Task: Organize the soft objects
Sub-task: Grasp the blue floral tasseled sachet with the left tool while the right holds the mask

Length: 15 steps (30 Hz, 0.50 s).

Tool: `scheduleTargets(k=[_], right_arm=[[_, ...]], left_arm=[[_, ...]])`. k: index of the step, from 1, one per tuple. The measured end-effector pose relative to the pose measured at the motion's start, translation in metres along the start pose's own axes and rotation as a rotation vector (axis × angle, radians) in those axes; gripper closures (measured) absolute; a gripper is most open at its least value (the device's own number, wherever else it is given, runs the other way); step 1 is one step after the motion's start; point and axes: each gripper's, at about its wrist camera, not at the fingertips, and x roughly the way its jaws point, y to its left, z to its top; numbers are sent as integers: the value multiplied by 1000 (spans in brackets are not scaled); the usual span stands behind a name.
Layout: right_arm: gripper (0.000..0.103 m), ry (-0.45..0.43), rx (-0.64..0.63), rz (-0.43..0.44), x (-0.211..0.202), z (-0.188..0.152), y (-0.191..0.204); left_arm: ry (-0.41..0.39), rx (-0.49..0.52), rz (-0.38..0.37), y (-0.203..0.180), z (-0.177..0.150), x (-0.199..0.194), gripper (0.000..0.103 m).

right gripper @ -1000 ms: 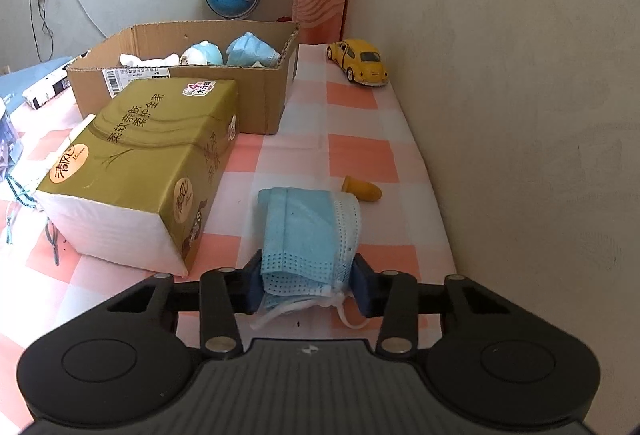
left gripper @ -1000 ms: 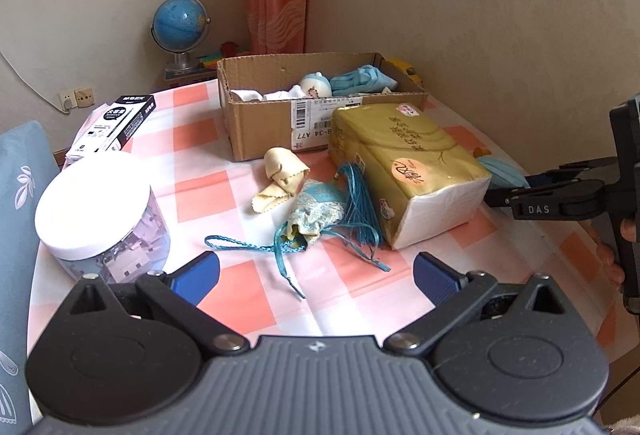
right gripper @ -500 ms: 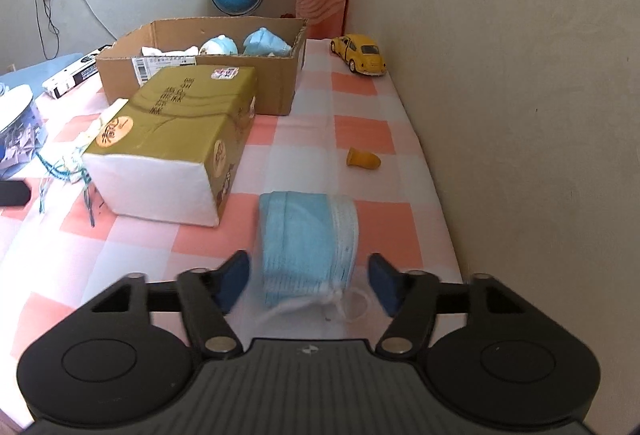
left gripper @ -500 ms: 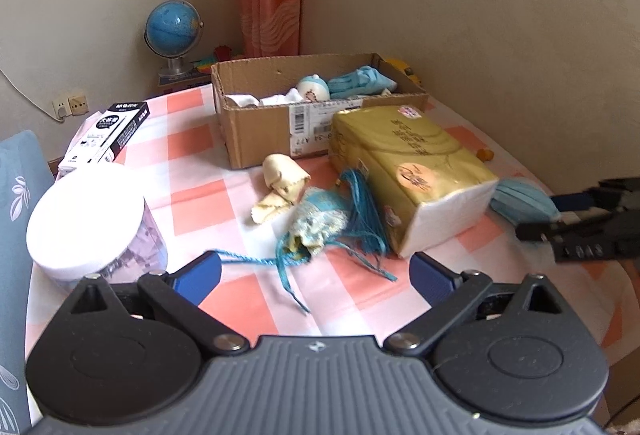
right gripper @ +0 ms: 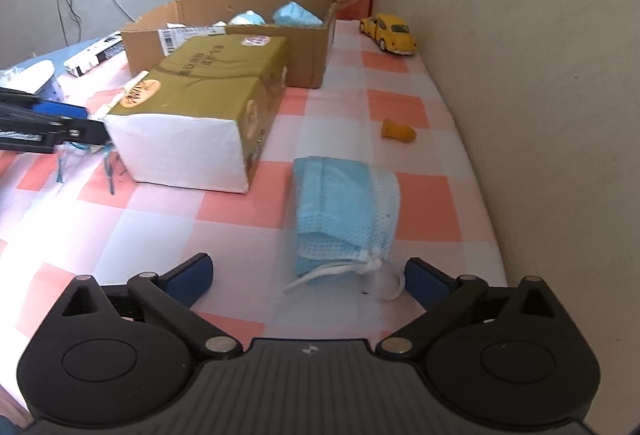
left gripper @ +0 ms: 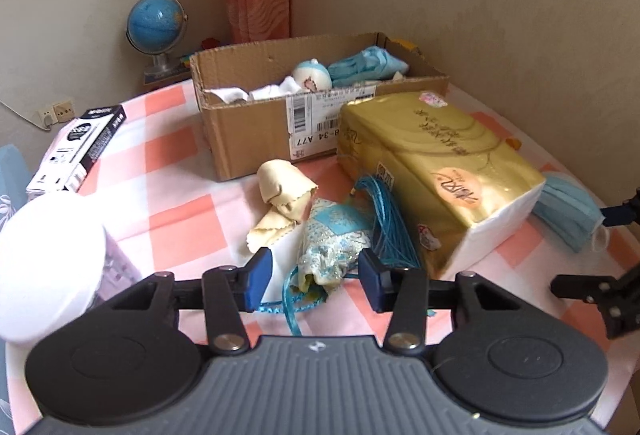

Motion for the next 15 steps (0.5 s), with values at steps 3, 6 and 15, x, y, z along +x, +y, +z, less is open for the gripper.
scheduleTargets(k=[3, 6, 15], right_arm=[[0, -6, 3, -1, 0, -1, 1], [0, -5, 5, -2, 0, -1, 1], [0, -16, 9, -6, -1, -2, 1]], left_arm=[[14, 10, -24, -1, 1, 7, 57], [18, 17, -35, -2, 0, 12, 61], [33, -19, -51, 5, -13, -5, 73]])
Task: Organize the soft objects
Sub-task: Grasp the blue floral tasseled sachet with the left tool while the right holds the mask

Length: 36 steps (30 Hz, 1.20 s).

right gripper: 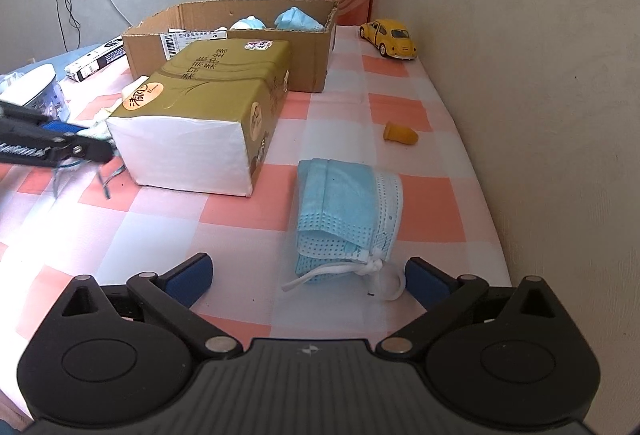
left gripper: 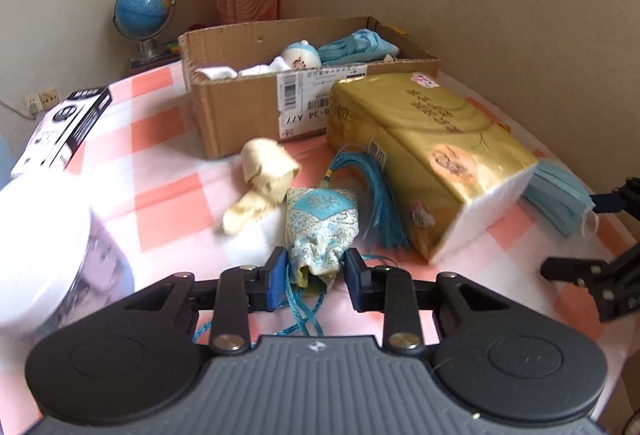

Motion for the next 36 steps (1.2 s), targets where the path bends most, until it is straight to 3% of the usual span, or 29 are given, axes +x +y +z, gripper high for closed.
scheduleTargets(k=[7, 11, 20, 36], right_arm=[[0, -2, 2, -2, 0, 0, 0], [0, -3, 4, -4, -1, 0, 1], [0, -1, 0, 1, 0, 0, 1], [0, 32, -14, -10, 17, 27, -10]], left_arm=[[26, -5, -11, -1, -23, -26, 71], [15, 12, 9, -2, -20, -24, 52], [13, 29, -6, -5, -5, -5, 52], [62, 36, 57, -10, -2, 0, 50]])
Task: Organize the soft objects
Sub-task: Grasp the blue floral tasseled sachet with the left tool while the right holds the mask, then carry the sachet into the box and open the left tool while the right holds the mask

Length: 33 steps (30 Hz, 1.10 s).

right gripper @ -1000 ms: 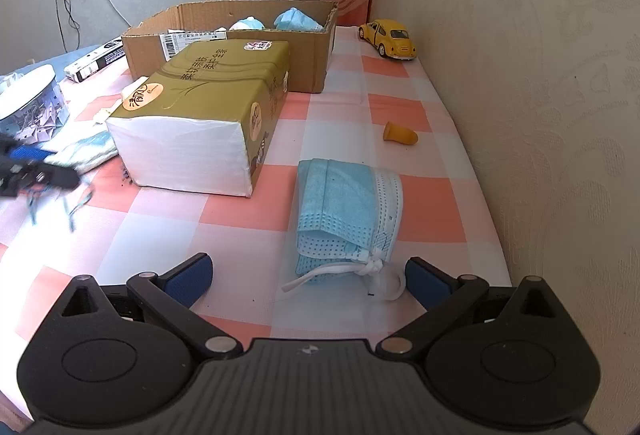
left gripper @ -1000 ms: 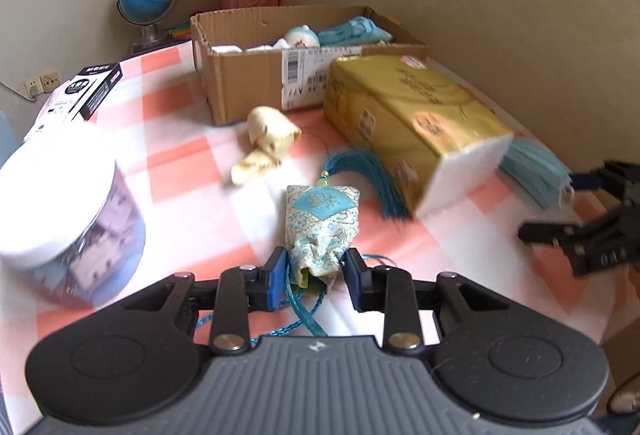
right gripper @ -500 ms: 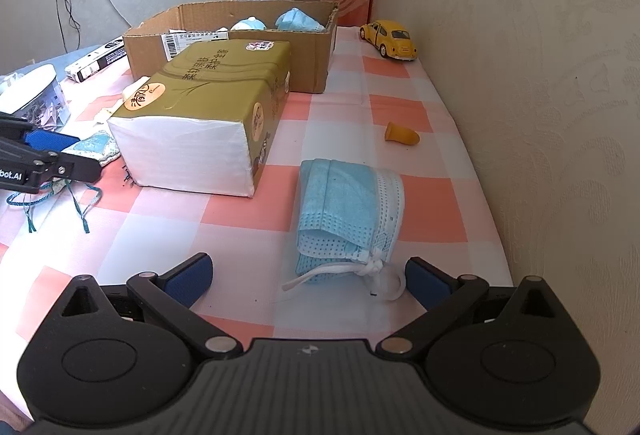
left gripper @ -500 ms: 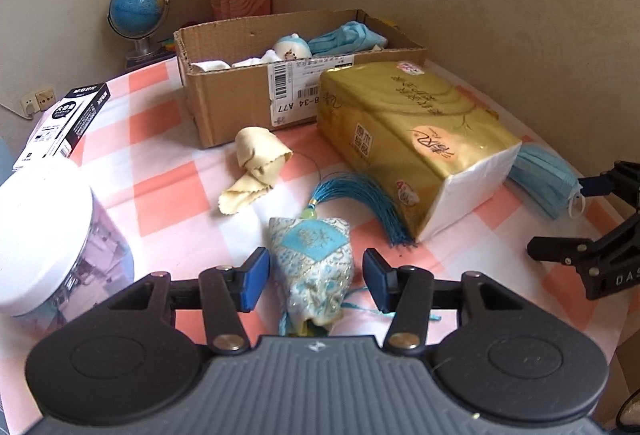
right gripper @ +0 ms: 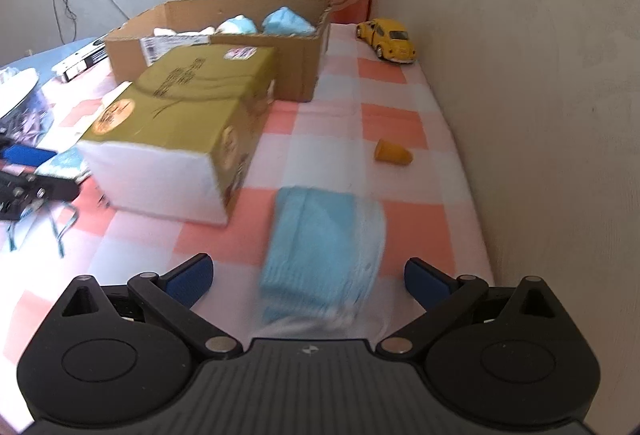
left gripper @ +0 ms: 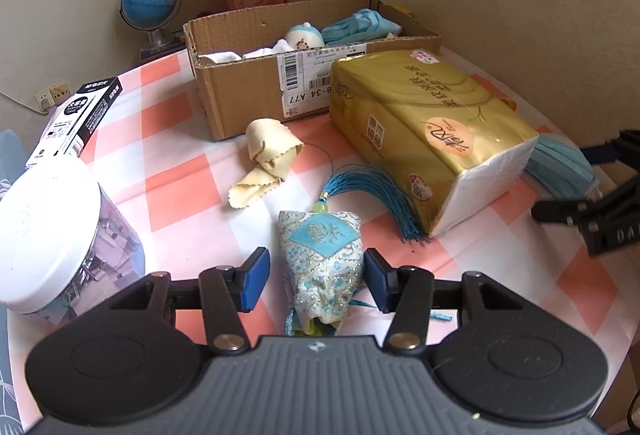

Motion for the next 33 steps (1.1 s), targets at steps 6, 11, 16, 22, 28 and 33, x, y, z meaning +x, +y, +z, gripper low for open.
scheduleTargets(k=[6, 11, 16, 22, 28, 33], right_arm=[[7, 1, -2, -23, 5, 16, -6], [30, 31, -3, -32, 10, 21, -5], [49, 26, 8, -22, 4, 20, -5], [54, -7, 17, -10, -11, 15, -5], [56, -42, 20, 15, -35, 11, -4], [56, -73, 22, 42, -53, 6, -1]], left_arm=[[29, 16, -5, -1, 5, 3, 51], [39, 55, -10, -4, 6, 2, 54], [60, 61, -42, 0, 9, 1, 66], [54, 91, -79, 7, 14, -13, 70], [21, 162, -99, 16, 28, -42, 70], [-15, 216, -118, 24, 46, -65, 70]])
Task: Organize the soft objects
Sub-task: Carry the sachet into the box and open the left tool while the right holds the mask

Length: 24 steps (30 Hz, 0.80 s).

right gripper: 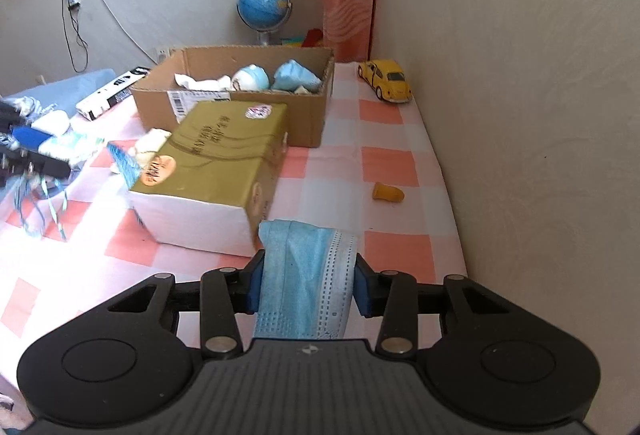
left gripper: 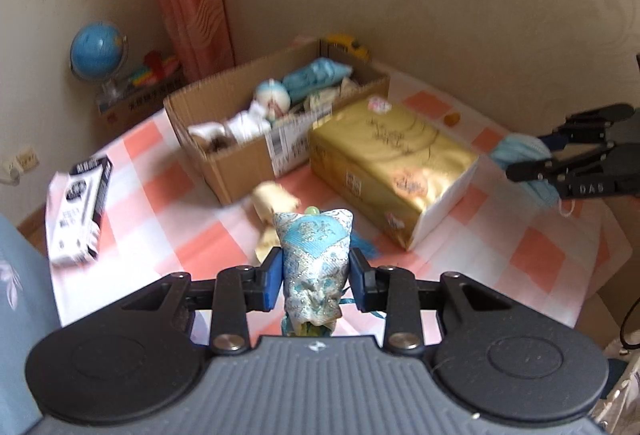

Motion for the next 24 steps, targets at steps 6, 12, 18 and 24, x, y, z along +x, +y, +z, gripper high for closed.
scheduleTargets(k=[6, 12, 18, 24], right_arm=[[56, -29, -2, 5, -15, -2, 6], [56, -51, -6, 8, -27, -3, 7], [56, -49, 12, 3, -27, -5, 1], [56, -42, 44, -10, -23, -5, -7]], left_arm=[[-60, 61, -6, 7, 26, -19, 70], [-117, 99, -2, 21, 62, -25, 70], [-144, 163, -5, 31, 99, -16, 70], [-138, 265, -33, 35, 130, 4, 70]])
